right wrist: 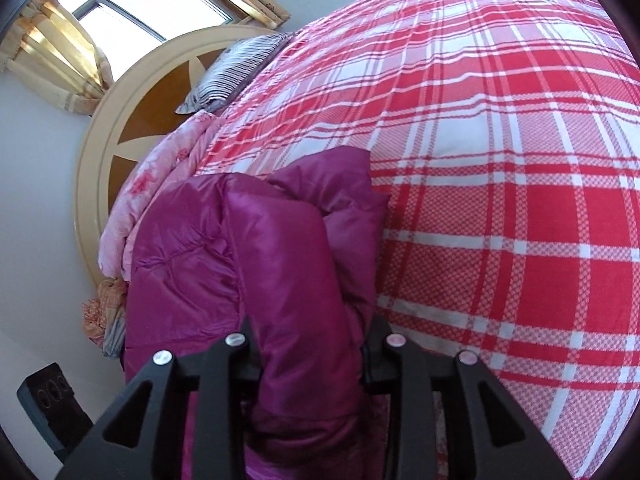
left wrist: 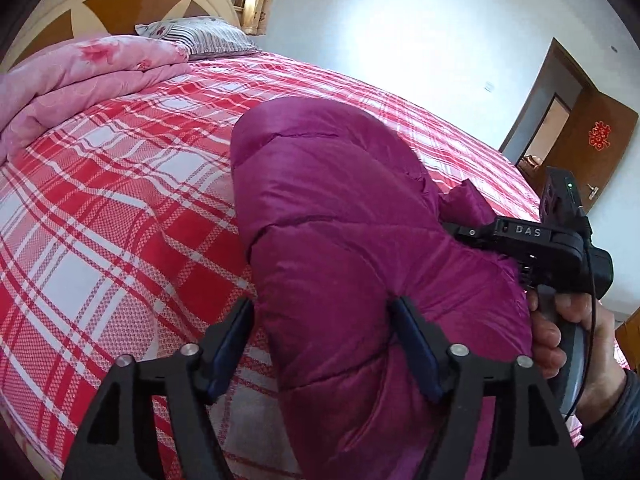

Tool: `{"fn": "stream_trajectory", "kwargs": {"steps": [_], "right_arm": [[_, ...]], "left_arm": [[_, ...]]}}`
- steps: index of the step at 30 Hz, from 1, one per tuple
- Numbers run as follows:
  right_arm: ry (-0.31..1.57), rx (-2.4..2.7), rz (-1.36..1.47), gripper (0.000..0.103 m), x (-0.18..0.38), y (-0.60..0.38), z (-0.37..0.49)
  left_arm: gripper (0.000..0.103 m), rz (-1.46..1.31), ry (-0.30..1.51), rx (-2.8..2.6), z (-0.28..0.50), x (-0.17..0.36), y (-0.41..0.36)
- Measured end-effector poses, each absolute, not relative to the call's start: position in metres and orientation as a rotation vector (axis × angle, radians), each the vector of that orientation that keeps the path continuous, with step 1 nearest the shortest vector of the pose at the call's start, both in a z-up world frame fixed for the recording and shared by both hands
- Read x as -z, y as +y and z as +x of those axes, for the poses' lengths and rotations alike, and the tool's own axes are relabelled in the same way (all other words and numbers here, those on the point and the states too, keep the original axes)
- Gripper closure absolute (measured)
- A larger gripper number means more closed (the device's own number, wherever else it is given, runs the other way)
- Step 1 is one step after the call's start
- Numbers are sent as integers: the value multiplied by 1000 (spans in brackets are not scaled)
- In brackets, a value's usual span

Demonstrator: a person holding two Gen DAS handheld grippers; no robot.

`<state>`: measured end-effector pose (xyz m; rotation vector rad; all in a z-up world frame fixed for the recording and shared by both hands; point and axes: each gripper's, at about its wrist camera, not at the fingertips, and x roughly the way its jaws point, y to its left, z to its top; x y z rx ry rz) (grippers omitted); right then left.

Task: Fold large clothes
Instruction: 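Lower the folded jacket onto the bed with both tools, then open both tools and pull them back from the folded jacket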

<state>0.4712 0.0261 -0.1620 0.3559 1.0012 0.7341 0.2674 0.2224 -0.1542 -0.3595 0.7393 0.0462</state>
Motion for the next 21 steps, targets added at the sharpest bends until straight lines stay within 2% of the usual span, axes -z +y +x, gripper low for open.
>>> {"fn": "stream_trajectory", "kwargs": {"steps": [4, 7, 11, 15, 18, 20, 21], "right_arm": [[1033, -708, 381, 55, 168, 22, 475], [1008, -680, 358, 51, 160, 21, 470], [937, -632, 324, 48, 135, 13, 457], [846, -591, 285, 40, 103, -3, 430], [769, -555, 254, 39, 78, -15, 399], [721, -534, 226, 34, 64, -18, 379], [689, -522, 211, 28, 57, -20, 366]], "left_arm": [[28, -377, 749, -50, 262, 150, 224], [28, -354, 745, -47, 253, 140, 221], [28, -318, 692, -32, 235, 113, 216], [28, -289, 614, -20, 217, 80, 210], [28, -271, 574, -3, 203, 62, 205], [27, -261, 553, -15, 199, 54, 203], [27, -255, 540, -12, 196, 49, 202]]}}
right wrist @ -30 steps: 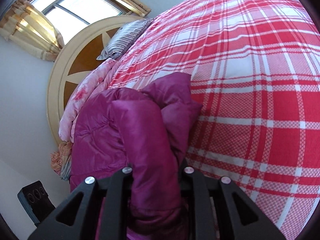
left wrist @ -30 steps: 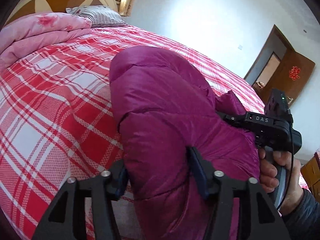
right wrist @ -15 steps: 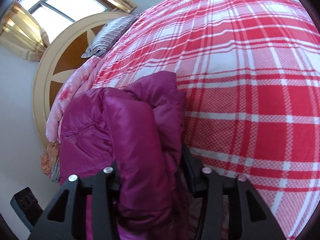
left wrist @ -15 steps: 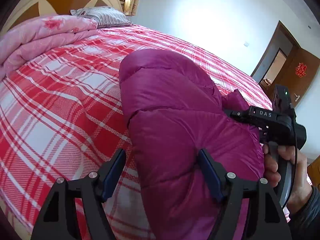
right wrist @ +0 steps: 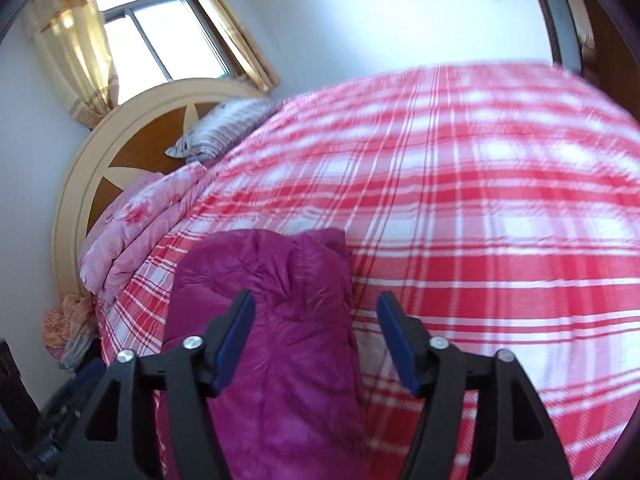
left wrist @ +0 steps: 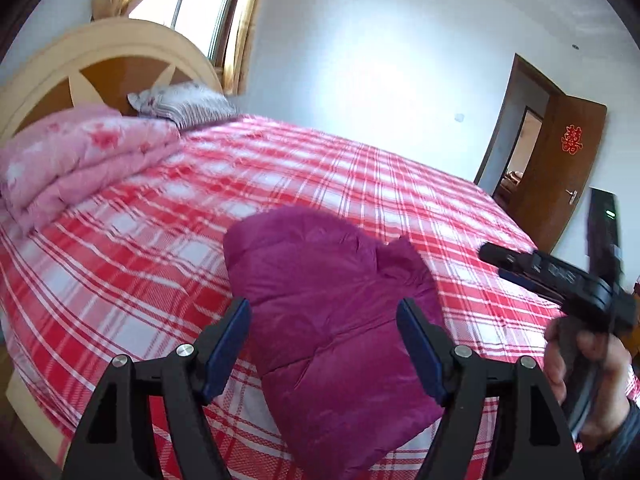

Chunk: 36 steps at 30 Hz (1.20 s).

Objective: Fold large clothes

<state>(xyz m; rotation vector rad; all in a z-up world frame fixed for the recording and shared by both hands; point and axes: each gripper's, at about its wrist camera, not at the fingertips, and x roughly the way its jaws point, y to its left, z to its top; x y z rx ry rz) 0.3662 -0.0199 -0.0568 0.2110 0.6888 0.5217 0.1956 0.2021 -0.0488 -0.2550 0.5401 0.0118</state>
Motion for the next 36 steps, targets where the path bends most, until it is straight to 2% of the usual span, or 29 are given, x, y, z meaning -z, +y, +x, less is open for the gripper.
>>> {"fn": "stream_trajectory", "kwargs": {"steps": [1, 5, 7, 10, 18, 24, 36], "right_arm": [[664, -512, 200, 25, 52, -21, 357], [577, -494, 159, 23, 35, -23, 315], [542, -482, 152, 16, 30, -25, 299], [480, -468, 136, 11, 23, -28, 277], [430, -472, 108, 9, 13, -31, 249], [376, -460, 88, 3, 3, -36, 231], [321, -443, 97, 2, -4, -43, 221]], "left_arm": [[27, -251, 531, -10, 194, 45, 201], [25, -227, 477, -22, 185, 30, 198], [21, -224, 459, -13, 180, 24, 197], [20, -210, 449, -7, 176, 18, 192], [20, -181, 432, -4, 171, 13, 182], [20, -156, 403, 3, 163, 6, 173], [19, -137, 397, -5, 162, 6, 166]]}}
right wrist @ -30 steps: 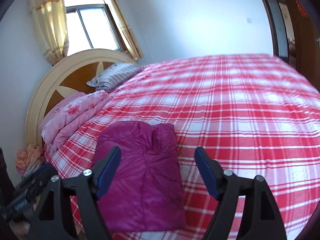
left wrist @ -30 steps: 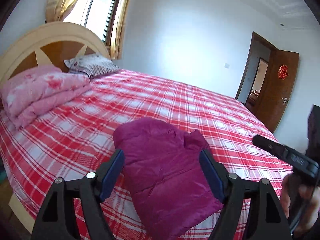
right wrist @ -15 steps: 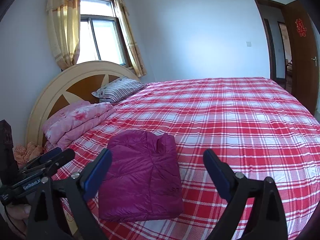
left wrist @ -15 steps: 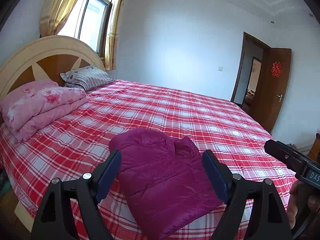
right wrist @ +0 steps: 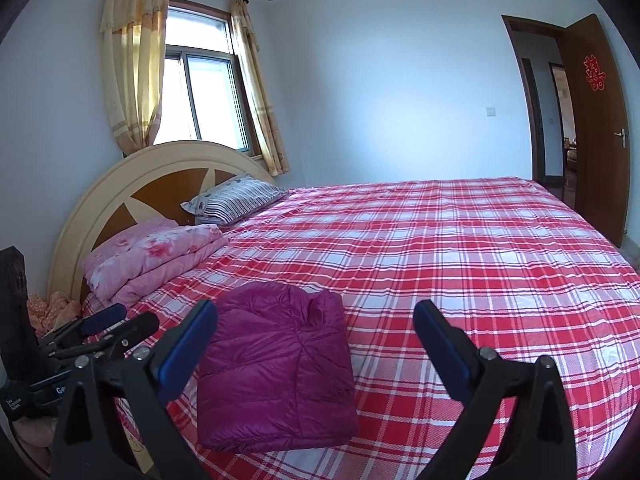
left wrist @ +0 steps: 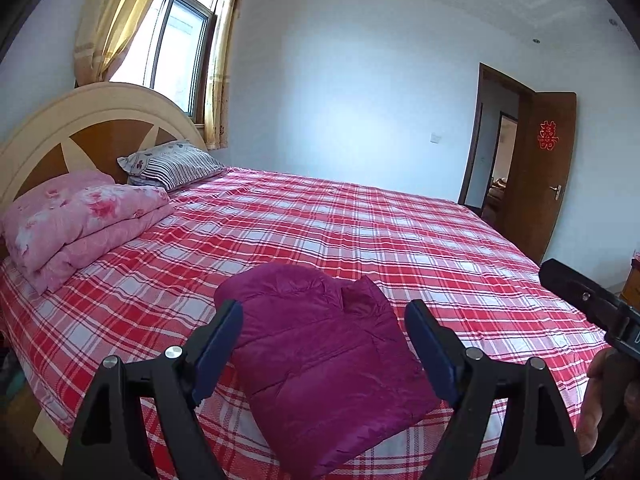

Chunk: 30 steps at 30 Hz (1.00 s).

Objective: Fold large clothes

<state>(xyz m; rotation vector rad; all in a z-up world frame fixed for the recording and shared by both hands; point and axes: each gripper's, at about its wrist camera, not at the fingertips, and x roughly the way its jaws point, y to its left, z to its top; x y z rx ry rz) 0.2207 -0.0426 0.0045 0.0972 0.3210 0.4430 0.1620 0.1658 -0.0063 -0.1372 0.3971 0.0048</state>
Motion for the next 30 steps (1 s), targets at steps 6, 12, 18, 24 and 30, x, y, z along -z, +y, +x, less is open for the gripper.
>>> {"fn": "stream_trajectory", "kwargs": {"steps": [6, 12, 18, 24, 30], "right_arm": [[295, -436, 97, 0, -10, -43, 216], [290, -440, 84, 0, -13, -40, 215], [288, -451, 73, 0, -15, -37, 213], [287, -461, 67, 0, -15, -38, 211], [286, -470, 77, 0, -14, -37, 208]], "left_arm": [[19, -156, 416, -14, 165, 9, 169], [9, -156, 437, -16, 168, 11, 171], [8, -166, 447, -15, 170, 13, 172], [6, -208, 446, 8, 170, 12, 175], [3, -150, 410, -53, 165, 6, 169]]}}
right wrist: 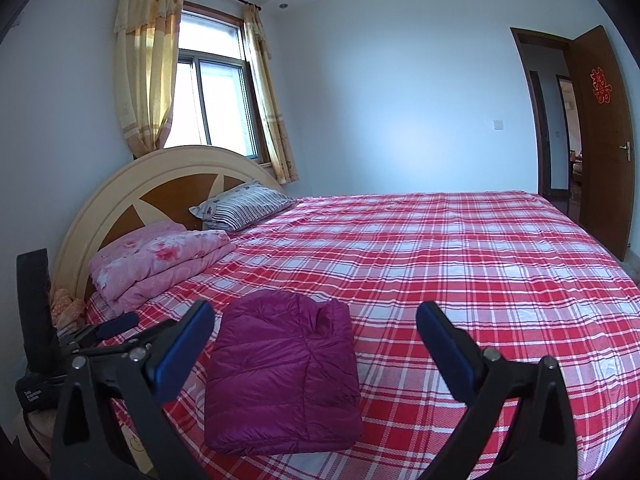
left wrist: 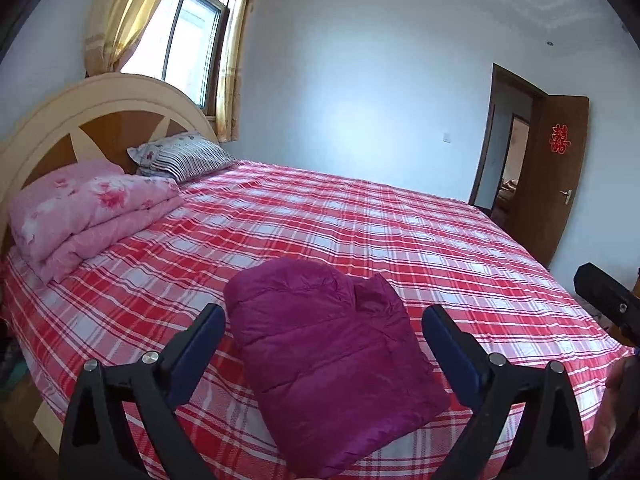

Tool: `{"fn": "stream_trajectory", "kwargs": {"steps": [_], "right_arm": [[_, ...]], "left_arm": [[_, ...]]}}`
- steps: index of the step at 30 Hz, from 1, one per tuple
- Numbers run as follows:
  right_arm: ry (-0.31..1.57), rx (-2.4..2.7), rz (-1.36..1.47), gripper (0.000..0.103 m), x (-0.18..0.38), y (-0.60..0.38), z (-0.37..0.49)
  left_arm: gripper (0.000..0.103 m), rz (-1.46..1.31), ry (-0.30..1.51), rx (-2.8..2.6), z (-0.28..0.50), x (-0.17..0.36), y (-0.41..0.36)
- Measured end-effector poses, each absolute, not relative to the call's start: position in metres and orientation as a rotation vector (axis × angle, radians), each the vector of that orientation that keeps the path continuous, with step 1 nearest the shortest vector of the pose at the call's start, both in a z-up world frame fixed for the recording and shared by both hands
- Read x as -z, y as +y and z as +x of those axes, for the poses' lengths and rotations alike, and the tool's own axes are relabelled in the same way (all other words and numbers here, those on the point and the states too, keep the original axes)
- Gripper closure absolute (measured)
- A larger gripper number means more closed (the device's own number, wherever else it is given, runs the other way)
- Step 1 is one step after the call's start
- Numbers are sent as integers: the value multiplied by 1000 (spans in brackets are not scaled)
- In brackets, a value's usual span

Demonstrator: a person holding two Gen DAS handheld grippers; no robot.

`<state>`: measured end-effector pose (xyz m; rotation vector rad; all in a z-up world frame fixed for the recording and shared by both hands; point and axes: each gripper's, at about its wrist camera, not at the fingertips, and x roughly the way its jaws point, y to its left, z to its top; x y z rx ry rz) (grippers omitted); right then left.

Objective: Fold large clothes

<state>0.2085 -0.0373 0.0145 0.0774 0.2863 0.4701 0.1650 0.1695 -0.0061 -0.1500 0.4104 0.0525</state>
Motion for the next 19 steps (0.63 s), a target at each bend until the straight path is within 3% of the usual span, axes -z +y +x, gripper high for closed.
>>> {"fn": "stream_trajectory", "kwargs": {"steps": [19], "right_arm": [[325, -482, 84, 0, 5, -36, 212]], "left_arm": [[2, -101, 427, -79, 172, 21, 168]]}}
